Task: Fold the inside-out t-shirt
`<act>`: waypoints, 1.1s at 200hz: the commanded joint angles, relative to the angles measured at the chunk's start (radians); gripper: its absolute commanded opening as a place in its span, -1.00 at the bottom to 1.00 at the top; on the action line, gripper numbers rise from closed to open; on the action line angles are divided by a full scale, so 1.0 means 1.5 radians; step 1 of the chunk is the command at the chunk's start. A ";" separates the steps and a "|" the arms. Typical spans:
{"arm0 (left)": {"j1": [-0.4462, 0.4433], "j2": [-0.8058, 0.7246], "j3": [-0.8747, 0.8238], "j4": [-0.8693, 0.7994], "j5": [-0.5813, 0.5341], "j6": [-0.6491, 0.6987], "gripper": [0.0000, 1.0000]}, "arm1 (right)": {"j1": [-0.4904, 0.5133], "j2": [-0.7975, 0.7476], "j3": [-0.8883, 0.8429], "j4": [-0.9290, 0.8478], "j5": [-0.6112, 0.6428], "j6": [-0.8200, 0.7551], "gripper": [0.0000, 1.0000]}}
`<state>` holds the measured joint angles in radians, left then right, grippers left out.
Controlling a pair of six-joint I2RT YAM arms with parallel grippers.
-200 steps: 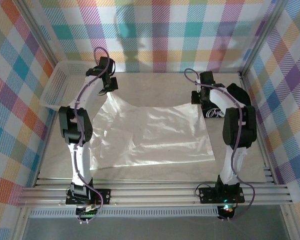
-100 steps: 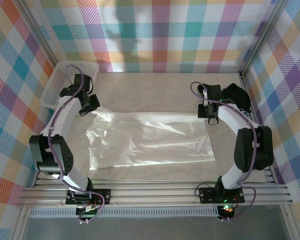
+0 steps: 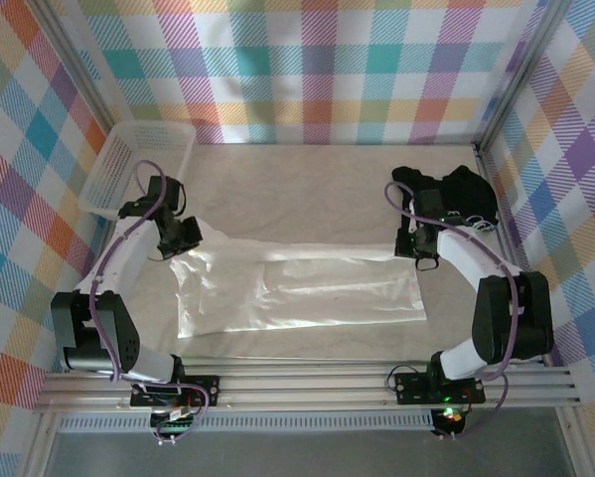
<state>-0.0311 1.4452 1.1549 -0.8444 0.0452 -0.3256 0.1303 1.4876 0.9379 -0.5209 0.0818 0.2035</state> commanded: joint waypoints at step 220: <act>0.001 -0.173 -0.179 -0.068 0.140 -0.015 -0.99 | 0.042 -0.051 -0.007 -0.020 0.059 -0.021 -0.24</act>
<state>-0.0311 1.2030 0.9127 -0.9184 0.2146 -0.3481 0.1375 1.5166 0.9150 -0.5957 0.1543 0.2405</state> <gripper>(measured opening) 0.052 0.276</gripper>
